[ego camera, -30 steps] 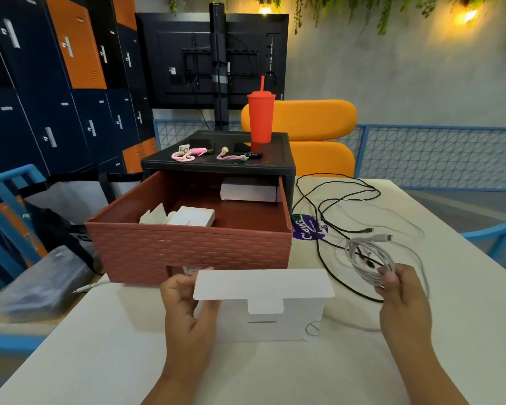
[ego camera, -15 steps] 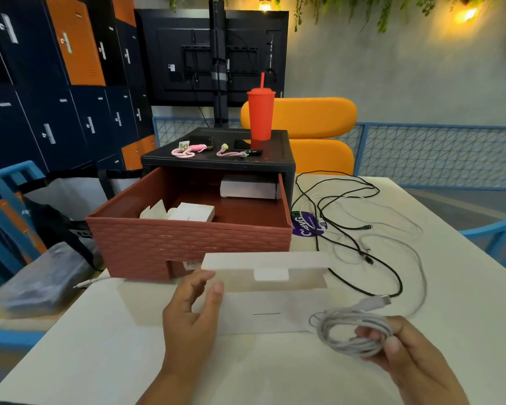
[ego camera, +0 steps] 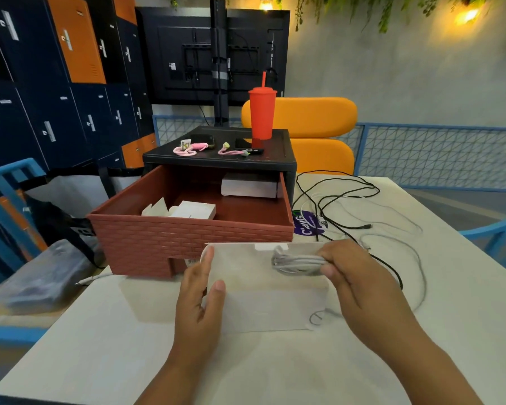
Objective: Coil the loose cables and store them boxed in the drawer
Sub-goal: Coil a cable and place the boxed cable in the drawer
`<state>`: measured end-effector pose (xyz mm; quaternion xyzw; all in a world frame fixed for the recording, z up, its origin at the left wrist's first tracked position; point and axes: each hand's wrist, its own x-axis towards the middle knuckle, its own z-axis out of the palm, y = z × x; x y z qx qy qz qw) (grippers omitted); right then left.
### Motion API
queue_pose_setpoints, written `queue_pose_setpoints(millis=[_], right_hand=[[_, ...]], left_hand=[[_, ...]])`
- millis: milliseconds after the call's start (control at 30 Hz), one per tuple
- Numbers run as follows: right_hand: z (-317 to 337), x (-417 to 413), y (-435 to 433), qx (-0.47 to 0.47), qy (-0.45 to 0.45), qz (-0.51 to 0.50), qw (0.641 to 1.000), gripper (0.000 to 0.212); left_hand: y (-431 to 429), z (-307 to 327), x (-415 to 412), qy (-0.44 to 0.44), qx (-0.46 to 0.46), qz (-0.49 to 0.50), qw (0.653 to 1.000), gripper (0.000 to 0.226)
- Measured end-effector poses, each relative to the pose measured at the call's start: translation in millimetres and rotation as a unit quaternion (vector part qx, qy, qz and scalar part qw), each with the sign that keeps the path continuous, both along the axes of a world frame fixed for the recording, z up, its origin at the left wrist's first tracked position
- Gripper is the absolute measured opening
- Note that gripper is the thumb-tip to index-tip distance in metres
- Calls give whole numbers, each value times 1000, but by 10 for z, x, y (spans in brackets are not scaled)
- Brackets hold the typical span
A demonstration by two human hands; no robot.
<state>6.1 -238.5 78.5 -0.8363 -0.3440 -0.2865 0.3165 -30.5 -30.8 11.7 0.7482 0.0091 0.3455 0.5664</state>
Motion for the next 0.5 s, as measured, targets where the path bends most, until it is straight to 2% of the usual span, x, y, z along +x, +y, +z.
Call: queue_pose_setpoints(millis=[67,200,500], right_hand=[[57,76,49,-96,-31,-21,995,9],[69,163,144,-233,-33,-32,971,17],[138,126,278,-330,92,7,939,31]], left_hand=[[-4,-13,5,-5,7,-1,1000,45],[6,-15,13,-7,1,-2,1000,44],[7,-27,14,-1,-14,1,1000,45]])
